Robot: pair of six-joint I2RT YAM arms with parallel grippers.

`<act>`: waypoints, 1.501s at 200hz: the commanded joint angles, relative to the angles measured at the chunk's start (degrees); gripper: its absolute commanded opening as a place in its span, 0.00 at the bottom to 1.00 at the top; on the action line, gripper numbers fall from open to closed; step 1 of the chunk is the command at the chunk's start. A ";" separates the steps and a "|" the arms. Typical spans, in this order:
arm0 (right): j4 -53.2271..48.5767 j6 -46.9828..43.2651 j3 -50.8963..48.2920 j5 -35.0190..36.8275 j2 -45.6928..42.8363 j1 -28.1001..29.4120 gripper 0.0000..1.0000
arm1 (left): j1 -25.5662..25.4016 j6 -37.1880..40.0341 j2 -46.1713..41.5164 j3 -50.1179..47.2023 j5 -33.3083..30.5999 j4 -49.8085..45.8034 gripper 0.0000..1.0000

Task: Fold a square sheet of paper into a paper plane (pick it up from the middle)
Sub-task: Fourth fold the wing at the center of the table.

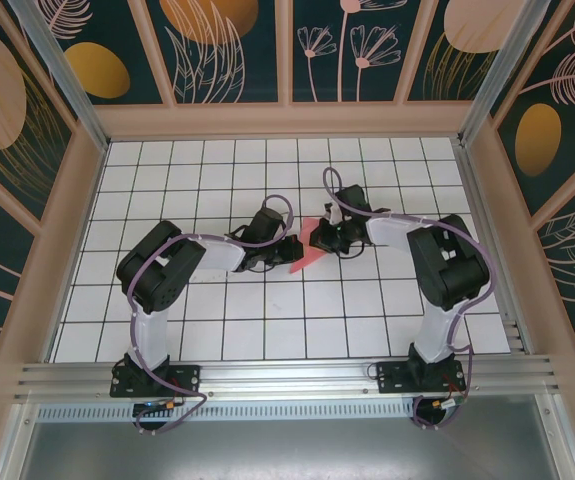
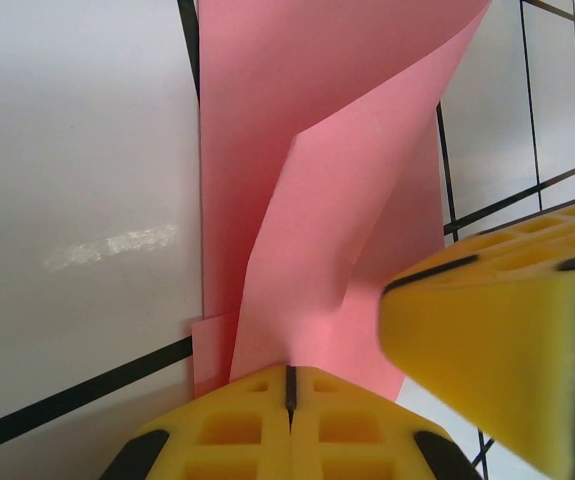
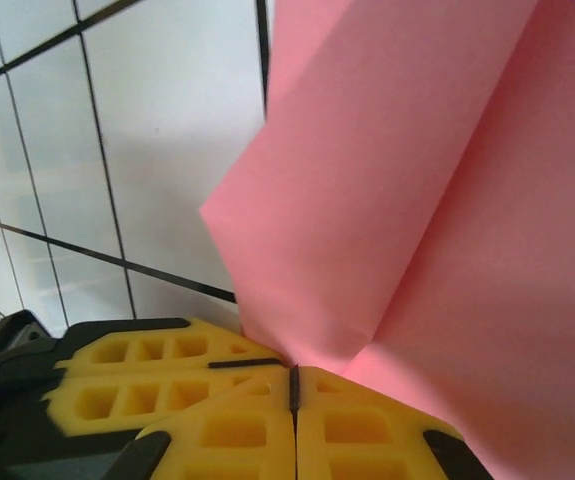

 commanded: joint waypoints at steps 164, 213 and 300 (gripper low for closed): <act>4.48 -1.67 2.12 1.07 3.53 1.13 0.05 | -0.20 1.77 3.68 0.81 -2.22 -9.47 0.00; 4.07 -3.39 2.68 4.42 6.30 -2.63 0.04 | -0.19 1.90 3.60 0.18 -2.21 -10.31 0.00; 3.75 -4.80 7.54 2.70 4.25 -8.90 0.04 | -0.20 1.86 3.60 -1.25 -1.76 -10.10 0.00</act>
